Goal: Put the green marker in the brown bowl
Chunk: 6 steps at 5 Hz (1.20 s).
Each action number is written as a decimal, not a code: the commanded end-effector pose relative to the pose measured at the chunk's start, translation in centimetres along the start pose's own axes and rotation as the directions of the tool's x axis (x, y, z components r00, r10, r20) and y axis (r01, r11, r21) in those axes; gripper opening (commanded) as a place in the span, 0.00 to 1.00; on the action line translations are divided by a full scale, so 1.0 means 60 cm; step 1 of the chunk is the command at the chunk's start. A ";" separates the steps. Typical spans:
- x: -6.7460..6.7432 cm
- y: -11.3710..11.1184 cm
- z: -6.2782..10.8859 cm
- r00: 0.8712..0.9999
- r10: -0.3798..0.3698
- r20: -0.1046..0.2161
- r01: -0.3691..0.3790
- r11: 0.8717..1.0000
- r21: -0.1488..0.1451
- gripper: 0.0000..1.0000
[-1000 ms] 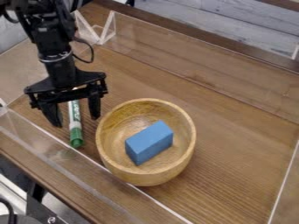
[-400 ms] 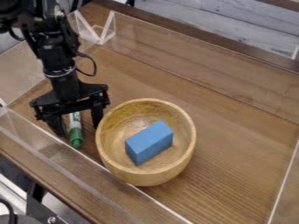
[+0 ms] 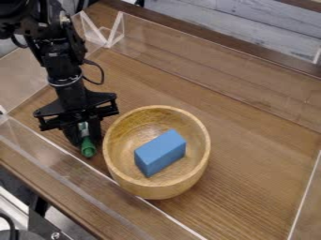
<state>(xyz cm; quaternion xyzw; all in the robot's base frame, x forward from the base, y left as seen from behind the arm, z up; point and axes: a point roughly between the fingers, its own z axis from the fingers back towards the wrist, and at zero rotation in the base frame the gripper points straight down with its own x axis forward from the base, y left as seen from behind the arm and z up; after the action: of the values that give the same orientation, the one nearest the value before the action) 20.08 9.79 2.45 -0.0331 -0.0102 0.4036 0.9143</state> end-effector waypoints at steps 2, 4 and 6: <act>0.019 -0.009 0.046 0.999 -0.018 0.046 0.019 1.000 -0.012 0.00; 0.027 -0.022 0.112 0.997 -0.059 0.052 0.061 0.998 -0.034 0.00; 0.004 -0.031 0.137 0.991 -0.120 0.052 0.124 0.990 -0.070 0.00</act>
<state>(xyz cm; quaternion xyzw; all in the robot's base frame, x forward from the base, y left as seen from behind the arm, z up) 20.86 9.00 9.72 -0.0593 -0.0255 0.3514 0.9340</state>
